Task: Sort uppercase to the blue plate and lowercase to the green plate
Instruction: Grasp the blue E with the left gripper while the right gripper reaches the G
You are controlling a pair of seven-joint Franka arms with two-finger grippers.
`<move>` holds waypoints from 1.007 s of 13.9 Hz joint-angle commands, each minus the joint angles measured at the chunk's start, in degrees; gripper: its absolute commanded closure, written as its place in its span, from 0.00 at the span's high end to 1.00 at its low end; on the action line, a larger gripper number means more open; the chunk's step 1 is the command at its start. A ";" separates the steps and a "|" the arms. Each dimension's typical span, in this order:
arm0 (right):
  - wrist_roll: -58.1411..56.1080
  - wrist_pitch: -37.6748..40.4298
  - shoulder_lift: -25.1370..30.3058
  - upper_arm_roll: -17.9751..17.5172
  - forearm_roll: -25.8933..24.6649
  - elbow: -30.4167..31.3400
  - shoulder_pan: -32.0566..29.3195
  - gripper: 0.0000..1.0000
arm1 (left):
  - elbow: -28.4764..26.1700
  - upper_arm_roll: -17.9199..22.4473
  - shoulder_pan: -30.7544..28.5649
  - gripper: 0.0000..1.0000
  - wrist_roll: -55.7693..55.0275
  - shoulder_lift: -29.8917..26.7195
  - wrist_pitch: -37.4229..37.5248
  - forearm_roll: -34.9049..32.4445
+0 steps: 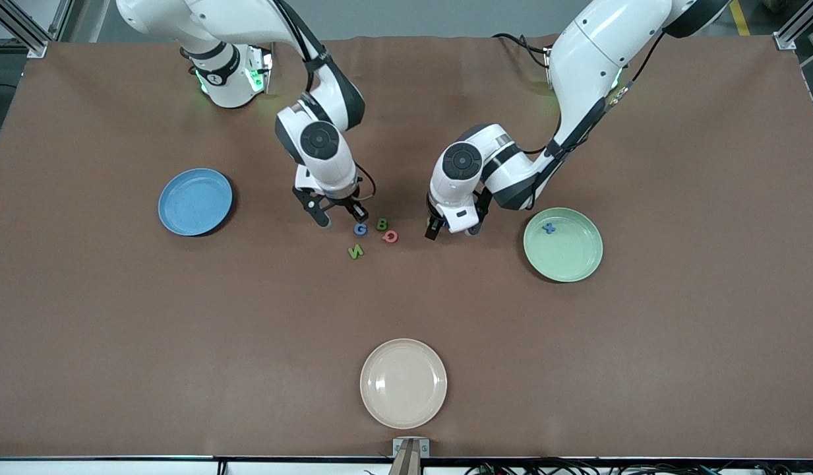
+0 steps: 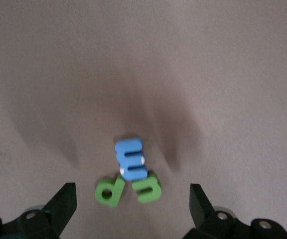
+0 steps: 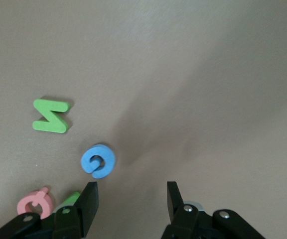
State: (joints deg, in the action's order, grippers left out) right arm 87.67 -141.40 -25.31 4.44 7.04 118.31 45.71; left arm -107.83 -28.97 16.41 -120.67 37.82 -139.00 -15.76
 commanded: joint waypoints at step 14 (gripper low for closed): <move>2.86 0.42 -8.44 2.85 -2.38 -9.75 2.63 0.64 | 1.57 3.04 2.58 0.37 -2.82 2.61 -1.10 -3.05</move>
State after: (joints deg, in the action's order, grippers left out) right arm 89.11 -141.35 -32.64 6.39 6.18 111.05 47.40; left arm -106.91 -26.41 18.21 -121.94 39.45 -139.79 -17.34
